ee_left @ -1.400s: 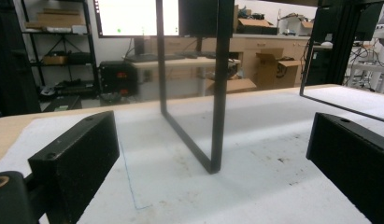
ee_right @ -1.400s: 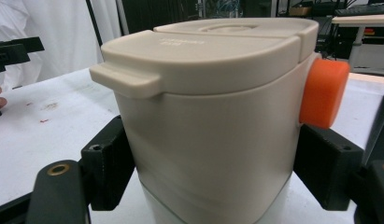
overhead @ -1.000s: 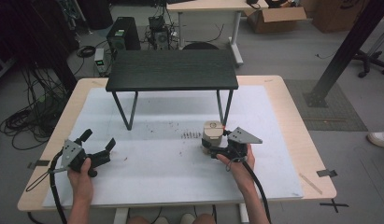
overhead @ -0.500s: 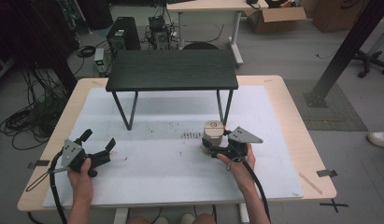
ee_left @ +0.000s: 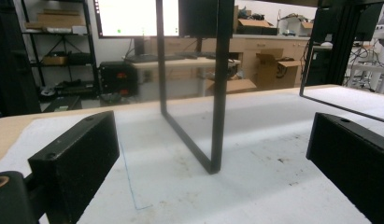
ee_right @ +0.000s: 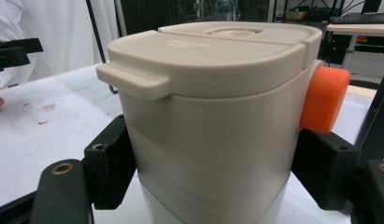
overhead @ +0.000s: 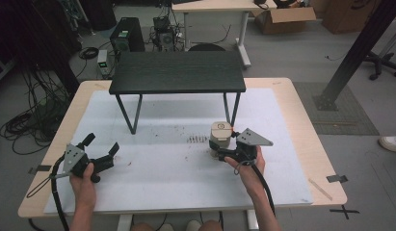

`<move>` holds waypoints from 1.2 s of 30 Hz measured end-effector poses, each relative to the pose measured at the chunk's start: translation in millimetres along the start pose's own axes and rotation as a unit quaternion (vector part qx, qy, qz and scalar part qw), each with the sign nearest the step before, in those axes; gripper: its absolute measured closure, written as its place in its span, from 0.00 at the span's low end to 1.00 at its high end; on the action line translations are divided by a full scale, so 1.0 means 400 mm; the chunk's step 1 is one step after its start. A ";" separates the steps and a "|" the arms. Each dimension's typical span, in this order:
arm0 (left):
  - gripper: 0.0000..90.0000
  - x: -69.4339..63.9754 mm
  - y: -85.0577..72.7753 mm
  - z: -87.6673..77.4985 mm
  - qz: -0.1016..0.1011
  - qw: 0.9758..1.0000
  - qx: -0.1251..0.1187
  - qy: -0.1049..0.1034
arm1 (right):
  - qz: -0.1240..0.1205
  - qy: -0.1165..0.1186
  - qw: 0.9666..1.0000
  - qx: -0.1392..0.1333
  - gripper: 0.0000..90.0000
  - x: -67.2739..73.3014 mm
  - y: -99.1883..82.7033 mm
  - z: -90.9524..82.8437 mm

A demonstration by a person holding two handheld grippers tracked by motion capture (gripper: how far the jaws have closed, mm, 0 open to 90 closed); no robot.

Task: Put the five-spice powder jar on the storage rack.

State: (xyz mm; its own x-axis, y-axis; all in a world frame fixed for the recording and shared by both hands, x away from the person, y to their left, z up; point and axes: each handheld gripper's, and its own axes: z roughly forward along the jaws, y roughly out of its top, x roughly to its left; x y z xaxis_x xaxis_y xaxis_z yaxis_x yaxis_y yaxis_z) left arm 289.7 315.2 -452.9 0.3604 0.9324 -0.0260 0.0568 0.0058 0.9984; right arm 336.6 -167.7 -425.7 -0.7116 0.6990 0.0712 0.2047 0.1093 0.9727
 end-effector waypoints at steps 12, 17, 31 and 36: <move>0.03 0.000 0.000 0.000 -0.001 1.000 0.001 0.000 | -0.009 0.008 1.000 -0.014 0.26 0.015 0.085 -0.015; 0.03 0.000 0.000 0.000 -0.001 1.000 0.000 0.000 | -0.012 0.008 1.000 -0.016 0.26 0.018 0.126 -0.026; 0.03 0.000 0.000 0.000 -0.001 1.000 0.000 0.000 | -0.014 0.006 0.999 -0.029 0.26 0.016 0.244 -0.061; 0.03 0.000 0.000 0.000 -0.001 1.000 0.000 0.000 | -0.023 0.010 0.999 -0.024 0.26 0.022 0.286 -0.059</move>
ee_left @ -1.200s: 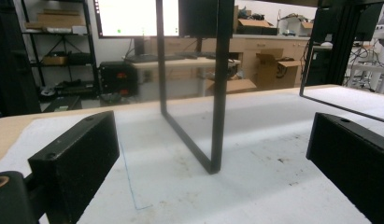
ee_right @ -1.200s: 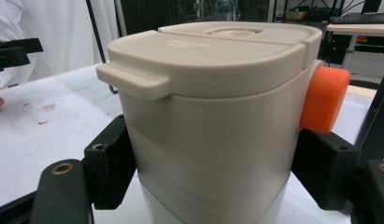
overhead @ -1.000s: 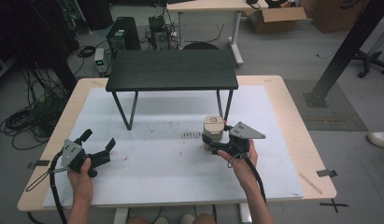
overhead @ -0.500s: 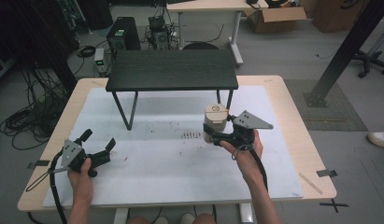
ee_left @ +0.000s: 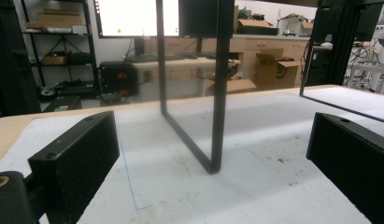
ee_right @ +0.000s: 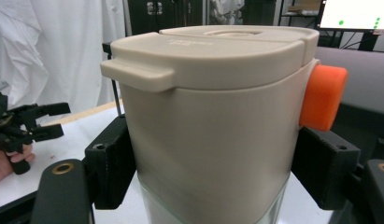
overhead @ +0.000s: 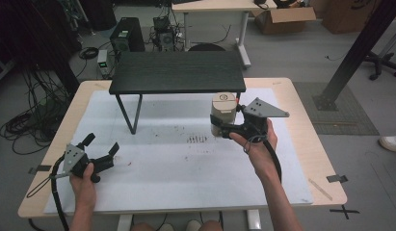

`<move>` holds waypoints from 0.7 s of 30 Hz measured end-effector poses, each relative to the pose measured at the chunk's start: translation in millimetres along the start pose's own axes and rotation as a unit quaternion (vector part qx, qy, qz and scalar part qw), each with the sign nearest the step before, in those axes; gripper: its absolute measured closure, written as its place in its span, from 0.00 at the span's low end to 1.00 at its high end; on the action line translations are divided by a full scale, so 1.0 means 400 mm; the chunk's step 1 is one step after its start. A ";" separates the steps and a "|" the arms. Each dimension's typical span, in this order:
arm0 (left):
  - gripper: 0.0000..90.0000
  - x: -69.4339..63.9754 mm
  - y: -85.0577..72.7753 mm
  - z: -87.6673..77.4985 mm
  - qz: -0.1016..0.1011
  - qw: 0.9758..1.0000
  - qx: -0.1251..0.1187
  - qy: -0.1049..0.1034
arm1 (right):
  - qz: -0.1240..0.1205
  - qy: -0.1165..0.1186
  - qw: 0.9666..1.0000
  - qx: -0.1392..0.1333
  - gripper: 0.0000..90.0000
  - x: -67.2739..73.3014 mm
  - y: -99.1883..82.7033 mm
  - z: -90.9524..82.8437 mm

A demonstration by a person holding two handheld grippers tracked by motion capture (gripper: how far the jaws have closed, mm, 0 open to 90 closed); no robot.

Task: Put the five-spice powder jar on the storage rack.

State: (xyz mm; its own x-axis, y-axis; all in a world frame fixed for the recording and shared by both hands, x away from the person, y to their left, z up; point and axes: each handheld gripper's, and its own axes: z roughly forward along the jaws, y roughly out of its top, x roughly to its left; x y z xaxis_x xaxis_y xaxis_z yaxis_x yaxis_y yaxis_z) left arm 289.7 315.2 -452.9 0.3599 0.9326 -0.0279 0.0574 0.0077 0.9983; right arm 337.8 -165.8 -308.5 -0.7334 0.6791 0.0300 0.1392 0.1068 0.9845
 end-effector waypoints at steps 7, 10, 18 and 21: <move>0.03 0.001 0.000 0.000 0.000 1.000 0.000 0.000 | -0.001 0.011 1.000 -0.005 0.26 0.009 0.060 0.014; 0.03 0.001 0.000 0.000 0.000 1.000 0.000 -0.001 | -0.002 0.016 1.000 -0.008 0.27 0.013 0.089 0.022; 0.03 0.001 0.000 -0.001 -0.001 1.000 0.000 -0.001 | -0.007 0.020 1.000 -0.011 0.27 0.020 0.158 0.050; 0.03 0.001 0.000 0.000 -0.003 1.000 -0.001 -0.001 | -0.007 0.022 1.000 -0.012 0.27 0.019 0.177 0.061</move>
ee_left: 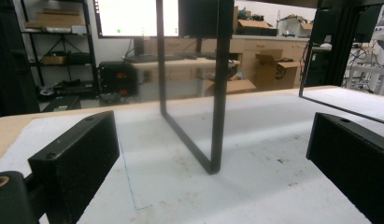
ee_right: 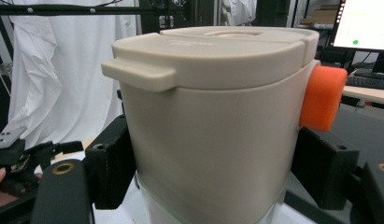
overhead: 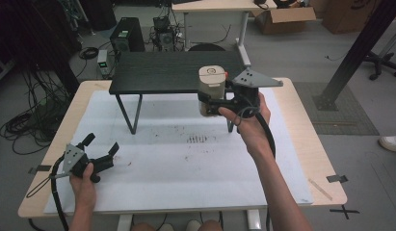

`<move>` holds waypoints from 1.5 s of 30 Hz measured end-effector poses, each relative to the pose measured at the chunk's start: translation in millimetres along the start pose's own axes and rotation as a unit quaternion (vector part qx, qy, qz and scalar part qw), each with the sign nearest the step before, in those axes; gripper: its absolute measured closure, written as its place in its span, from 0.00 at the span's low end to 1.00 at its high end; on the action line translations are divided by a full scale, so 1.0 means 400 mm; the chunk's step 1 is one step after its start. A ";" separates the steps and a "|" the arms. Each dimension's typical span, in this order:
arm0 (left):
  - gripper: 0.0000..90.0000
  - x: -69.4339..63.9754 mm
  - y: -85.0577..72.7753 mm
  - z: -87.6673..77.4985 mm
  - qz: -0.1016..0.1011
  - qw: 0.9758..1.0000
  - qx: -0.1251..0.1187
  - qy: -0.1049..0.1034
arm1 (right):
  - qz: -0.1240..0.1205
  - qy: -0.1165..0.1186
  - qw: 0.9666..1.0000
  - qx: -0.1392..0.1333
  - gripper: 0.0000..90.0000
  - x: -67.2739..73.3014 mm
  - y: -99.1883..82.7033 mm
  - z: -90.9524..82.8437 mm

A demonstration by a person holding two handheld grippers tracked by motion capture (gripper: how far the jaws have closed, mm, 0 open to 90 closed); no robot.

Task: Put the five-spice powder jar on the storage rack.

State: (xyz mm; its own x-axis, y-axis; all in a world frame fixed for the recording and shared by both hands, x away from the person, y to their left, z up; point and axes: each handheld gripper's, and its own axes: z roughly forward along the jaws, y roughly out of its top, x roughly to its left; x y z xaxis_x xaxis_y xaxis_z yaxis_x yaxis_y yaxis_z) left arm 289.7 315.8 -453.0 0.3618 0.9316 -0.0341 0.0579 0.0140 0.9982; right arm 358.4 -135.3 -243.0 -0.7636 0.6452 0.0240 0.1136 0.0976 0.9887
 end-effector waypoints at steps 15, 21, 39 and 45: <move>0.03 0.002 0.000 -0.001 -0.001 1.000 0.000 0.000 | -0.005 0.006 1.000 -0.004 0.27 0.002 0.090 0.072; 0.03 0.002 0.000 -0.001 -0.002 1.000 0.000 -0.001 | -0.007 0.005 1.000 -0.003 0.27 -0.006 0.116 0.107; 0.03 0.002 0.000 -0.001 -0.003 1.000 -0.002 -0.001 | -0.001 -0.008 1.000 0.004 0.27 -0.071 0.120 0.244; 0.03 0.002 0.000 -0.001 -0.002 1.000 -0.002 -0.001 | 0.000 -0.007 1.000 0.011 0.27 -0.084 0.107 0.284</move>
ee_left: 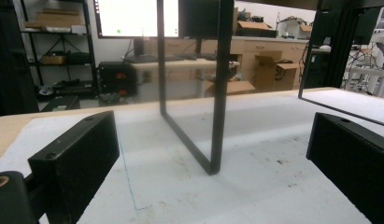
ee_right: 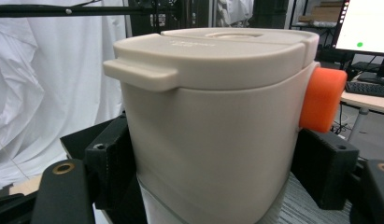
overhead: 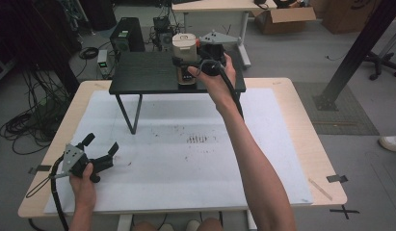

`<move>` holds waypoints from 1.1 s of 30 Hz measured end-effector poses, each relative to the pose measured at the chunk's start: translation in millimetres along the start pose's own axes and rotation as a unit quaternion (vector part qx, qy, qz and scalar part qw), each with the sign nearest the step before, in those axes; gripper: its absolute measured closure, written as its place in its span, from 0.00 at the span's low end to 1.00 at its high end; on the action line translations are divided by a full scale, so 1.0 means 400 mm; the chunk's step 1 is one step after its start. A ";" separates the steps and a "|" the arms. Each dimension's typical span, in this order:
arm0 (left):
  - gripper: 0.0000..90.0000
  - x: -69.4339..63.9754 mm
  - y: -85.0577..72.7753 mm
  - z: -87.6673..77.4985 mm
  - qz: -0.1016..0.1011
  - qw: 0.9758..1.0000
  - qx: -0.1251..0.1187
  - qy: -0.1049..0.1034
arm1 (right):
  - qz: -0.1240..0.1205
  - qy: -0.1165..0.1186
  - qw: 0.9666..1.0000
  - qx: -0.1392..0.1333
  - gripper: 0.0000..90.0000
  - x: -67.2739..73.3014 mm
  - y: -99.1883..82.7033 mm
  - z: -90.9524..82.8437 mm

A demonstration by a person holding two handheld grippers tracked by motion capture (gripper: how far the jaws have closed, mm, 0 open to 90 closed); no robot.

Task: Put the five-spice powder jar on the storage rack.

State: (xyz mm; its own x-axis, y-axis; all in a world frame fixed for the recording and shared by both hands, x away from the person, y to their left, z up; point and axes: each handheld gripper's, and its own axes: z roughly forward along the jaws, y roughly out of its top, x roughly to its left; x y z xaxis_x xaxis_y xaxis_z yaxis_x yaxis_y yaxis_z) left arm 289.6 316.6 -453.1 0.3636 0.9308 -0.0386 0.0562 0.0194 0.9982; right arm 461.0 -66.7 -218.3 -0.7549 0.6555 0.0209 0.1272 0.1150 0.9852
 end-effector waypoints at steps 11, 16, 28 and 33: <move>0.03 -0.001 0.000 0.000 0.001 1.000 0.000 0.000 | 0.001 -0.001 1.000 0.003 0.27 -0.006 -0.015 0.030; 0.03 -0.001 0.000 0.000 0.001 1.000 0.000 0.001 | 0.003 -0.004 1.000 0.002 0.27 -0.009 -0.021 0.032; 0.03 -0.001 0.000 0.000 0.001 1.000 0.000 0.001 | 0.010 -0.007 1.000 -0.003 0.26 -0.014 -0.026 0.031; 0.03 -0.001 0.000 0.000 0.001 1.000 0.000 0.000 | 0.015 -0.008 1.000 -0.002 0.26 -0.015 -0.025 0.031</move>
State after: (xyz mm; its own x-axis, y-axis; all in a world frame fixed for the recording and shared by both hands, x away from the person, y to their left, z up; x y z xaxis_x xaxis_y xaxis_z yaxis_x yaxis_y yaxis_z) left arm 289.4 316.3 -453.1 0.3630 0.9311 -0.0369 0.0552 0.0180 0.9983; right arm 472.4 -62.4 -230.5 -0.7407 0.6701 0.0472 0.1470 0.0931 0.9847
